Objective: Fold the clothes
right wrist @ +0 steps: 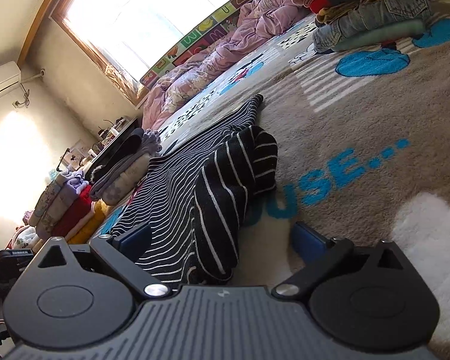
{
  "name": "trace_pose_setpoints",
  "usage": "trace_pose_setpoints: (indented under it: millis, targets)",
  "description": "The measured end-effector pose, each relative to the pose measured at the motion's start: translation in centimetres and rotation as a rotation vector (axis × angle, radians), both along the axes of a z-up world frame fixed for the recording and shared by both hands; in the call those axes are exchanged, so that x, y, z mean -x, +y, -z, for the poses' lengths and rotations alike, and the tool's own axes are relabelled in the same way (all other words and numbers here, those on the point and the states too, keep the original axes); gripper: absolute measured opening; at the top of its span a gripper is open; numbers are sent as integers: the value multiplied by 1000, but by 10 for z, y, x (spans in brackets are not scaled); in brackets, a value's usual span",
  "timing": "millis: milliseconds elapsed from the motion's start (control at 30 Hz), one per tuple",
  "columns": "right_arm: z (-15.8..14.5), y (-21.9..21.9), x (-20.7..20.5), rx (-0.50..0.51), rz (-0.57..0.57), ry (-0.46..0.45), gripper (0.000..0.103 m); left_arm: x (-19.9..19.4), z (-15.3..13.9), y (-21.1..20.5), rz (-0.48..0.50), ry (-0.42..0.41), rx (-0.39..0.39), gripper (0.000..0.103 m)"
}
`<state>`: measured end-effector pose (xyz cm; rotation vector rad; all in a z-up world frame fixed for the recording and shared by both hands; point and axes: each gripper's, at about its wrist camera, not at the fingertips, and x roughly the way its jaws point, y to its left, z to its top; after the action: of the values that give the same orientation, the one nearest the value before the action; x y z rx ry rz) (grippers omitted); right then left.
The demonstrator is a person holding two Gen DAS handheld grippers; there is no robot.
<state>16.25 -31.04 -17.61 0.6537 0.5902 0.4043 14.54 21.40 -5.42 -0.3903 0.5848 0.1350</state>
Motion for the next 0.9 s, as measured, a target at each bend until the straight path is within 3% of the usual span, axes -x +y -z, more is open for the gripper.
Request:
trace_pose_setpoints:
  millis: [167, 300, 567, 733, 900]
  targets:
    - [-1, 2, 0, 9, -2, -3, 101, -3, -27, -1, 58, -36, -214, 3]
    - [-2, 4, 1, 19, -2, -5, 102, 0, -34, 12, 48, -50, -296, 3]
    - [-4, 8, 2, 49, -6, -10, 102, 4, -26, 49, 5, -58, -296, 3]
    - [-6, 13, 3, 81, -8, -15, 102, -8, -25, 62, 29, -77, -299, 3]
    - [-25, 29, 16, 254, 49, -65, 100, -21, -27, 61, 76, -71, -321, 3]
